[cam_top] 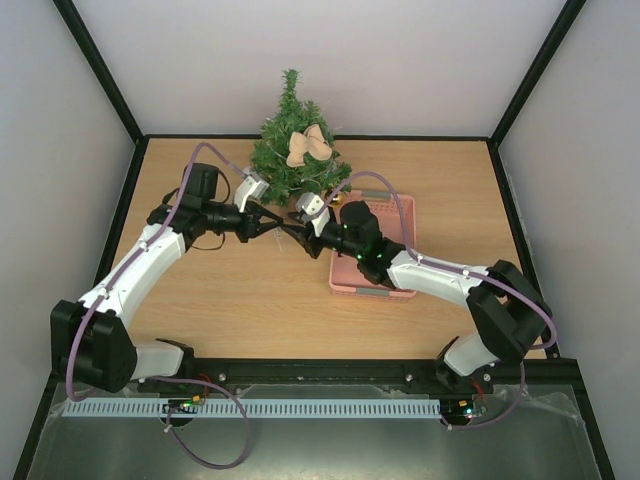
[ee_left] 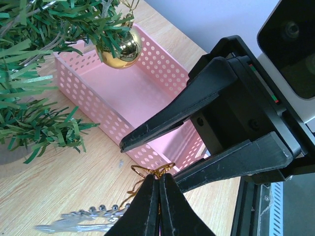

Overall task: Decorate the small christmas tree
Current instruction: Hang the decoration item on the Christmas tree.

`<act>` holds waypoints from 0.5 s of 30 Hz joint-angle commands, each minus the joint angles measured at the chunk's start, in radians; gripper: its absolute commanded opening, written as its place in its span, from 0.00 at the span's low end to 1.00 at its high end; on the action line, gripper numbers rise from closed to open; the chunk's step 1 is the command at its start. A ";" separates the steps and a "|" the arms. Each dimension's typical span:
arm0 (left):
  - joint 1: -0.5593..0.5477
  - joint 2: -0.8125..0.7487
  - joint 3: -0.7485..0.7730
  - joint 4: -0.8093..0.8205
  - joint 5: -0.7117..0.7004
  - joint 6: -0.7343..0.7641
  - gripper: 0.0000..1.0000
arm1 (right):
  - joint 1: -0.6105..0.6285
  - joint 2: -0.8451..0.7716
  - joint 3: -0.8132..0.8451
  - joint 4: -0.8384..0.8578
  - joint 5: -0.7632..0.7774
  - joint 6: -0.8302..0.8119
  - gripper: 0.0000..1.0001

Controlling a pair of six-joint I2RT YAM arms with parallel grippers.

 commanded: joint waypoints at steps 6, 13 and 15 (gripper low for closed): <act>-0.009 -0.011 0.015 0.003 0.023 0.014 0.02 | 0.004 0.032 0.056 0.078 0.001 0.011 0.21; -0.008 -0.017 0.005 0.025 -0.012 -0.020 0.02 | 0.004 0.018 0.063 0.056 0.088 0.024 0.02; -0.006 -0.022 0.000 0.037 -0.028 -0.033 0.02 | 0.005 0.013 0.060 0.048 0.118 0.027 0.02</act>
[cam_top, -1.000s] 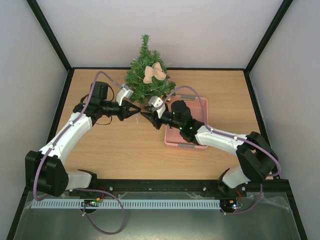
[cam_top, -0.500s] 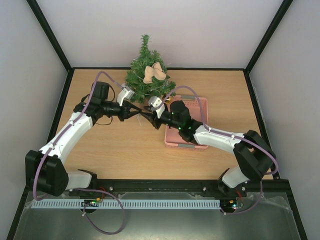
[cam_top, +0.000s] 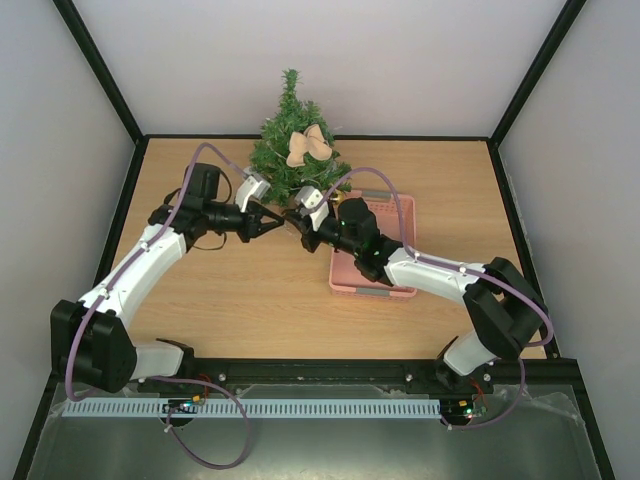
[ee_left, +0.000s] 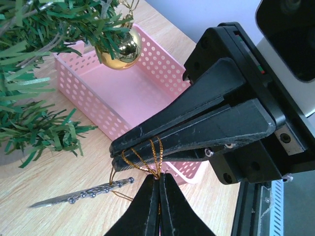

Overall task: Decorate the small christmas tree
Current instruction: Hang the decoration item on the Christmas tree.

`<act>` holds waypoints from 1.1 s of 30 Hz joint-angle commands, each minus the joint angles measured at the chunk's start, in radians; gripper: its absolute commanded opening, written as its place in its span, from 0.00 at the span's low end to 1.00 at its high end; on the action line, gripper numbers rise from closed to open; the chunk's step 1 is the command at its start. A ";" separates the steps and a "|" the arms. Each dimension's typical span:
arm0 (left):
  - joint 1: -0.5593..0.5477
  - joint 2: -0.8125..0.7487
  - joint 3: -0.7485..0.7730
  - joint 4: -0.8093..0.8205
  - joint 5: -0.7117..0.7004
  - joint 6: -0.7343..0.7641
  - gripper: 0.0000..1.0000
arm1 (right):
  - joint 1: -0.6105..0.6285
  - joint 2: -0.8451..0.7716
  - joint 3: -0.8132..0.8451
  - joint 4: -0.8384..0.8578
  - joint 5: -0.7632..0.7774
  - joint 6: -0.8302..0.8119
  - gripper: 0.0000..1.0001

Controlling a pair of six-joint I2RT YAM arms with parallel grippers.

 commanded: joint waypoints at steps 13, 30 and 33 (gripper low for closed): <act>0.025 -0.015 -0.001 0.117 -0.119 -0.103 0.02 | 0.006 0.003 0.074 -0.028 0.160 0.009 0.02; 0.044 -0.002 -0.020 0.146 -0.139 -0.150 0.02 | 0.005 0.036 0.090 -0.007 0.143 0.040 0.02; 0.044 -0.017 -0.034 0.146 -0.129 -0.165 0.02 | 0.005 0.028 0.080 -0.014 0.133 0.049 0.02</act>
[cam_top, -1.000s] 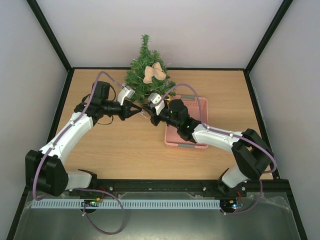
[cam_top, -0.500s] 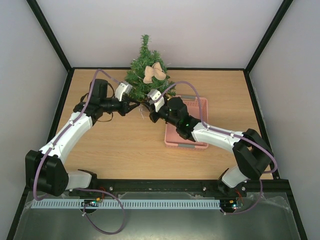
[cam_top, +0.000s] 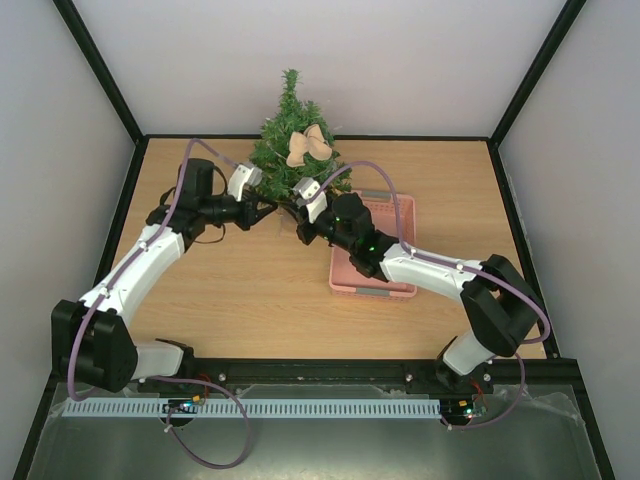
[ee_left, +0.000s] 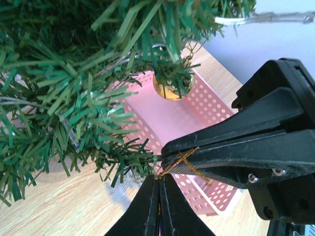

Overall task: Decorate the small christmas tree
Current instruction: Hang the decoration item on the Christmas tree.

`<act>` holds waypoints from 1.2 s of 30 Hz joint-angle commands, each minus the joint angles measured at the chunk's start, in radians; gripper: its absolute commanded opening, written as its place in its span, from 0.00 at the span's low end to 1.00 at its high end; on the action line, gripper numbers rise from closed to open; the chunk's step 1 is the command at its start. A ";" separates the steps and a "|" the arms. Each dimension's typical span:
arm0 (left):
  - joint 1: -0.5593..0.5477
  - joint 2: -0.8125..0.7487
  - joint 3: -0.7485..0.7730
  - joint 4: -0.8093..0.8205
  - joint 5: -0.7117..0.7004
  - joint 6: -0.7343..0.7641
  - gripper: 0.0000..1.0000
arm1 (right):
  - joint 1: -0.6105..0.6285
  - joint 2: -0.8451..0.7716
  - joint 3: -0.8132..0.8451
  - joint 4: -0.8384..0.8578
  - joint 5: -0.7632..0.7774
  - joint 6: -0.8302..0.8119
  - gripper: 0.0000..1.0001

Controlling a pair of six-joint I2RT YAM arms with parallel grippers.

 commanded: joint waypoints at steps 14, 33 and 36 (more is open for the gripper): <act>0.010 -0.071 -0.095 0.050 0.098 -0.093 0.02 | -0.002 -0.087 -0.098 0.074 -0.074 0.038 0.02; 0.013 0.005 -0.051 0.101 -0.011 -0.126 0.02 | -0.002 0.008 0.017 0.002 0.072 0.022 0.02; 0.013 0.007 -0.055 0.108 -0.009 -0.118 0.02 | -0.002 0.012 0.014 0.010 0.096 0.024 0.02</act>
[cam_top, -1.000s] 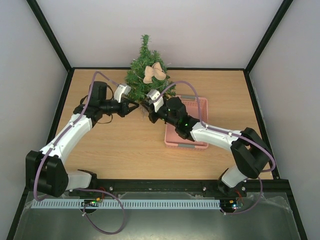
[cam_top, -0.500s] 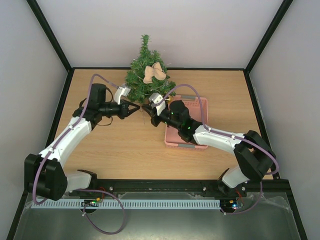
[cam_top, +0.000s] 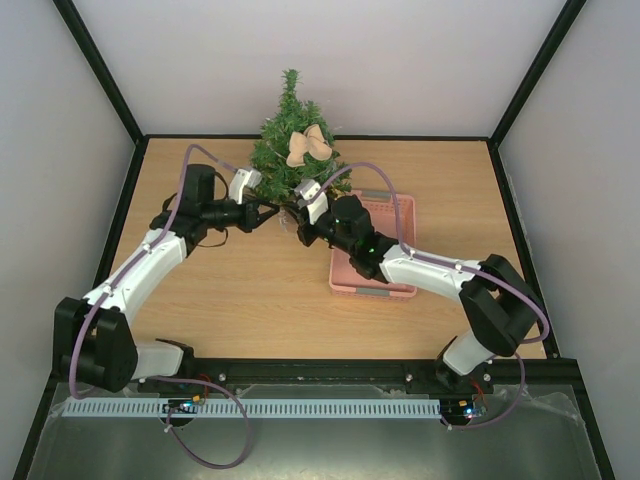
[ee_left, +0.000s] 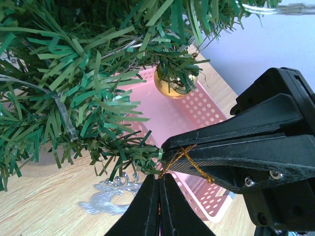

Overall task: Decorate the small christmas tree
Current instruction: Hang the decoration item on the Christmas tree.

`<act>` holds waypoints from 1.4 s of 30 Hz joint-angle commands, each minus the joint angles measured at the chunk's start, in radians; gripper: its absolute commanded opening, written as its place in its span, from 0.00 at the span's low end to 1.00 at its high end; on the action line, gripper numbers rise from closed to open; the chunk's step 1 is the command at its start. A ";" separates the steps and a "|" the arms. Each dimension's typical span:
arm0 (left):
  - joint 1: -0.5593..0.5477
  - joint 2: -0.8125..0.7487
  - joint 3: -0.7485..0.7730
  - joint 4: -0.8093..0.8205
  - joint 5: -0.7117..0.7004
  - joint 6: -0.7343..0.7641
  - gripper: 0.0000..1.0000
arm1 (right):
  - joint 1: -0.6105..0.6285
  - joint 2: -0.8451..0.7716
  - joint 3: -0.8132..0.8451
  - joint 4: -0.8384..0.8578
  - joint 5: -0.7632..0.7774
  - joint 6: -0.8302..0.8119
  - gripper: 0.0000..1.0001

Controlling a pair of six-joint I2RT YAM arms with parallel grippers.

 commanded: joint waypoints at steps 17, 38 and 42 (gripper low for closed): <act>0.034 -0.009 0.036 -0.010 -0.010 -0.020 0.02 | -0.003 0.008 0.030 0.021 0.087 -0.023 0.02; 0.046 0.056 0.051 0.052 -0.012 -0.073 0.03 | -0.002 0.018 0.034 0.006 0.135 -0.009 0.02; 0.046 0.051 0.046 0.047 0.003 -0.055 0.04 | -0.002 0.014 0.030 0.010 0.080 -0.008 0.02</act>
